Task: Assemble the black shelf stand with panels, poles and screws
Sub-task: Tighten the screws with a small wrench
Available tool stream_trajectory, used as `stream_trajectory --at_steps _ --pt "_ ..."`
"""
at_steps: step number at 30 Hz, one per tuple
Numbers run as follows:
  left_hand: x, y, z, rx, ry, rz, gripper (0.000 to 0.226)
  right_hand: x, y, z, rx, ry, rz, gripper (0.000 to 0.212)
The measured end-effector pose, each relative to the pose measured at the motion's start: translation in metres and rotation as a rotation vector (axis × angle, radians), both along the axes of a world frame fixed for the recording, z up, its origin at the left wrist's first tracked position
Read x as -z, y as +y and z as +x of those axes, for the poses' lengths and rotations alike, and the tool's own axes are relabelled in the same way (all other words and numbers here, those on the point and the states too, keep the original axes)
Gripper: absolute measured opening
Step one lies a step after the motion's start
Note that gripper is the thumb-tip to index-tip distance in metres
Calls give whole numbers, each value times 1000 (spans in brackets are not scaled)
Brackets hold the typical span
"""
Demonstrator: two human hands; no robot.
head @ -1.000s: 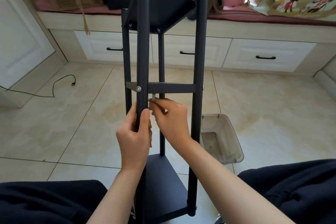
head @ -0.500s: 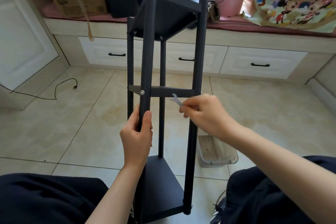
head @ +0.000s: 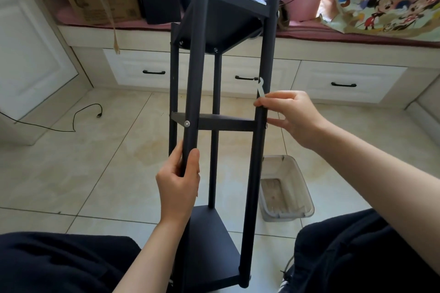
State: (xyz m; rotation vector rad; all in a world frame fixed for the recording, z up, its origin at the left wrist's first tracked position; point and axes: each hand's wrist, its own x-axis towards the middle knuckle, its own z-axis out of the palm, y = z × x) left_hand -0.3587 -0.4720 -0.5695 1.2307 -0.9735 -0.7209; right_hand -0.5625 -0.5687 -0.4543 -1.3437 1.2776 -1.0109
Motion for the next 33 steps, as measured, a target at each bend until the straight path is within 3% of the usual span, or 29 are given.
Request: stream_trajectory --at_steps 5,14,29,33 --pt "-3 2 -5 28 -28 -13 19 -2 -4 10 79 -133 33 10" --pt "4 -12 2 -61 35 -3 35 1 -7 23 139 -320 14 13" --pt "17 -32 15 -94 -16 -7 24 -6 -1 36 89 -315 -35 17" --pt "20 -32 22 -138 -201 24 19 -6 1 40 37 -266 -105 10"
